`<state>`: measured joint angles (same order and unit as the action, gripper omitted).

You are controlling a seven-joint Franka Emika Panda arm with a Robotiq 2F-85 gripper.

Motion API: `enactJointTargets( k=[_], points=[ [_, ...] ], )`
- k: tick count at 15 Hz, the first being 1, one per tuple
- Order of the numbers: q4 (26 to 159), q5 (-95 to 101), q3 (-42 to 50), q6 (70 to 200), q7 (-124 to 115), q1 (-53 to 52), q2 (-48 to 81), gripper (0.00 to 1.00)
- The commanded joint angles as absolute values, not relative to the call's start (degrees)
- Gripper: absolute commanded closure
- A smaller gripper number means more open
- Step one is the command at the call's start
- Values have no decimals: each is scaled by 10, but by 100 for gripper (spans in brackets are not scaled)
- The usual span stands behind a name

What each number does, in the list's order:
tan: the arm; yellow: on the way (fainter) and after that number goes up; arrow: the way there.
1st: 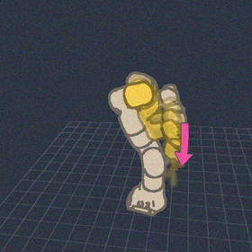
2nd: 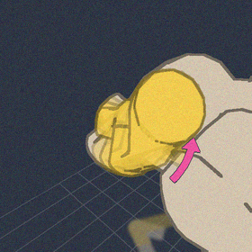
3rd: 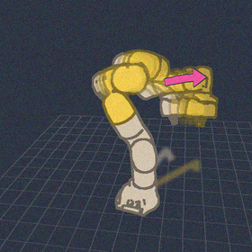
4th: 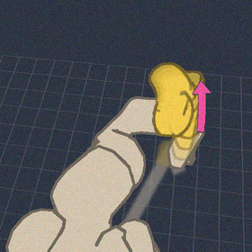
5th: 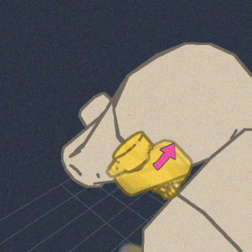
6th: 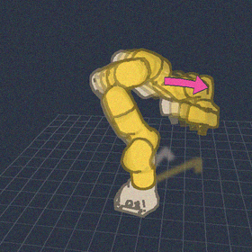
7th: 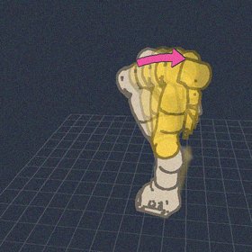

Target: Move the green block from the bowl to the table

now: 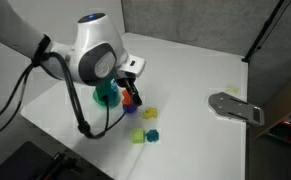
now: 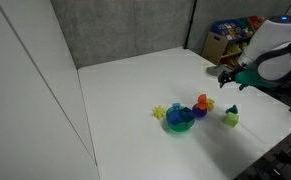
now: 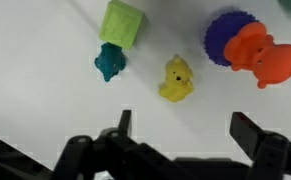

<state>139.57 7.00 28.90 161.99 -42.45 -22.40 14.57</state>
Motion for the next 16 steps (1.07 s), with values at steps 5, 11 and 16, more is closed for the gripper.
enactJointTargets(
  k=[5,11,16],
  points=[
    [1352,23,109,1426,-321,-86,34,0],
    [1278,-9,46,1275,-180,-40,27,0],
    [1263,-5,19,1220,-103,-35,-5,0]
  ],
)
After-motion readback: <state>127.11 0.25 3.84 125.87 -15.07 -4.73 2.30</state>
